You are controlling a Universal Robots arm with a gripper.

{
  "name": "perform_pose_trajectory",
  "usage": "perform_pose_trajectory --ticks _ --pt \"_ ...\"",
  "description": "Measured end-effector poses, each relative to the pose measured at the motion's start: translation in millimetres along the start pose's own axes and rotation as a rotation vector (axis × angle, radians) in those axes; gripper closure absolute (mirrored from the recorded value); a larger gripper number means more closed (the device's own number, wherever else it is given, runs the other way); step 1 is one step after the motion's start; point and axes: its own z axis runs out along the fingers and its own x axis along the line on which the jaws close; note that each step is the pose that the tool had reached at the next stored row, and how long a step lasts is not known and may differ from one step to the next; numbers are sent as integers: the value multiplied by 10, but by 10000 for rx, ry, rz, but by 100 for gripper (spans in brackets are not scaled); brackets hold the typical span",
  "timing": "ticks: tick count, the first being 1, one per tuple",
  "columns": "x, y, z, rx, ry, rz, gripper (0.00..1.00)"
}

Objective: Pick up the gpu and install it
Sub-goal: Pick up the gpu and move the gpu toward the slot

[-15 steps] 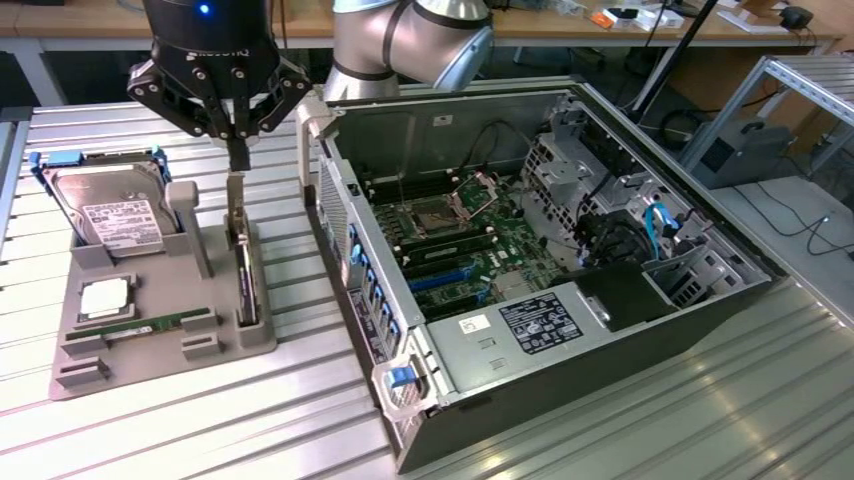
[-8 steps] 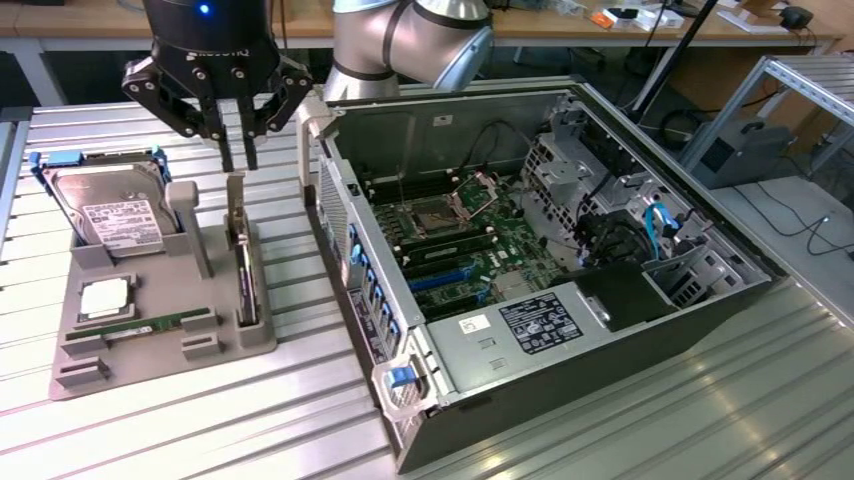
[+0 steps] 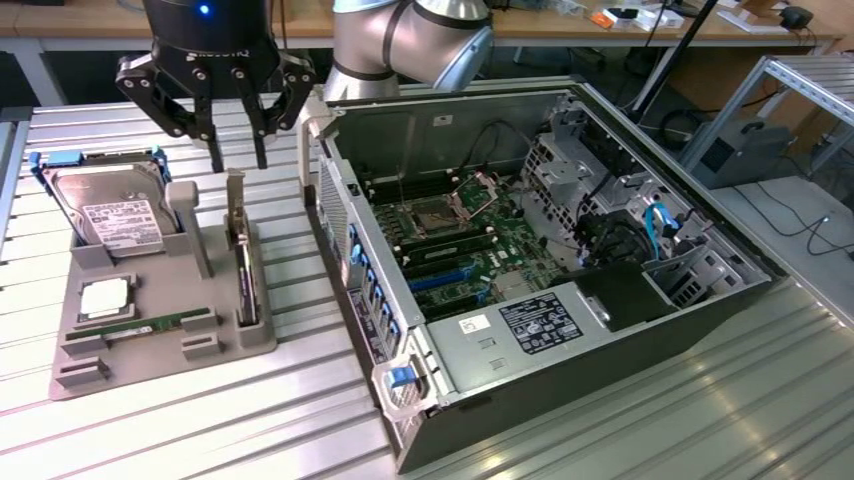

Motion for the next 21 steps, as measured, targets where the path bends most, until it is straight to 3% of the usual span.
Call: perform_pose_trajectory --ticks 21 --pt "5 -8 182 0 -1 0 58"
